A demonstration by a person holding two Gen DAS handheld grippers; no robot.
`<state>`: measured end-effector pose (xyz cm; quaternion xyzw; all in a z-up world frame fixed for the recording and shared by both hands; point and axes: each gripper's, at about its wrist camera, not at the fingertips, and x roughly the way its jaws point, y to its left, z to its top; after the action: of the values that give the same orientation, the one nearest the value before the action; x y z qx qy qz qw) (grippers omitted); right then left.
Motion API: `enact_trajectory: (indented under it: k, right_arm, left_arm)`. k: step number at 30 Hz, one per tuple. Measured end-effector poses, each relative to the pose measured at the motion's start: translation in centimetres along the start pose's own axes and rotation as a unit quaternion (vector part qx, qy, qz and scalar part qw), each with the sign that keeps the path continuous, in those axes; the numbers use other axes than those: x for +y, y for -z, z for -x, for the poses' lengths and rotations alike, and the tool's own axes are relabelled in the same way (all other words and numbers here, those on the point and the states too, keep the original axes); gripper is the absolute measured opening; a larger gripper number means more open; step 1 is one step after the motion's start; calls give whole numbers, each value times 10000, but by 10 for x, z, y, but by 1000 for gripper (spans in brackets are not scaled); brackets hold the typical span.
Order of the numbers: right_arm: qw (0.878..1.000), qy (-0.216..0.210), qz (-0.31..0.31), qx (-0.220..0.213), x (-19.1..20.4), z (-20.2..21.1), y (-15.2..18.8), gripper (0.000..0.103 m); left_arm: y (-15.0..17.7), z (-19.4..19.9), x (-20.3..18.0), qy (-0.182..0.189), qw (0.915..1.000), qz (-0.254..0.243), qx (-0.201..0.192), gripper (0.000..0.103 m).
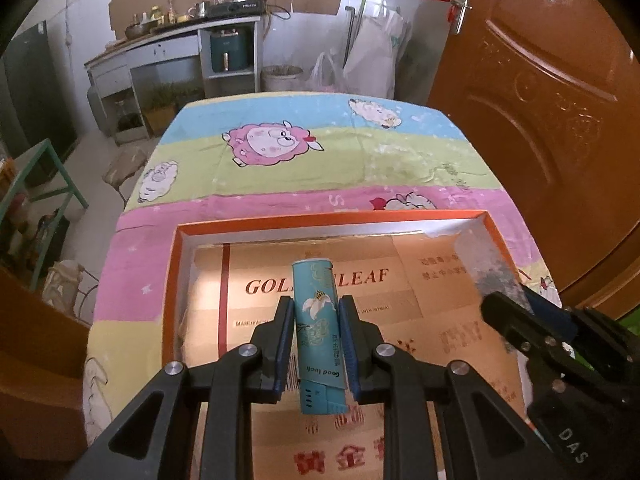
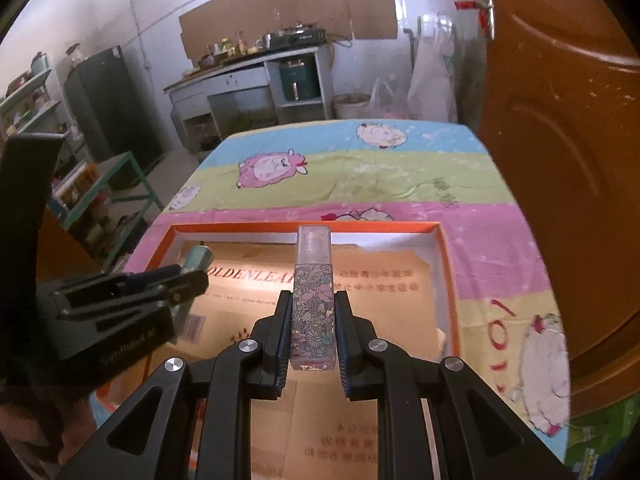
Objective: Organize rigid objects
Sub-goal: 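Carry the teal cylinder into the box with the left tool while the right tool carries the spray bottle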
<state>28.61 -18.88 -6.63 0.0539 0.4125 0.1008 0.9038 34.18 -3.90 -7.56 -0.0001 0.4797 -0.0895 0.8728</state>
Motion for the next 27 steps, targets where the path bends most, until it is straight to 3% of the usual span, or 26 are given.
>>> enact_trajectory:
  k: [8,27]
  right_arm:
    - [9996,62,-148,247,-5,-41,-11,20]
    - [9976,321,-112,605,-11,-74,-9,20]
  left_arm:
    - [-10,-26,2,-28,9999,-60,152,23]
    - [-16,-58,7,-16,9993,-156,332,23]
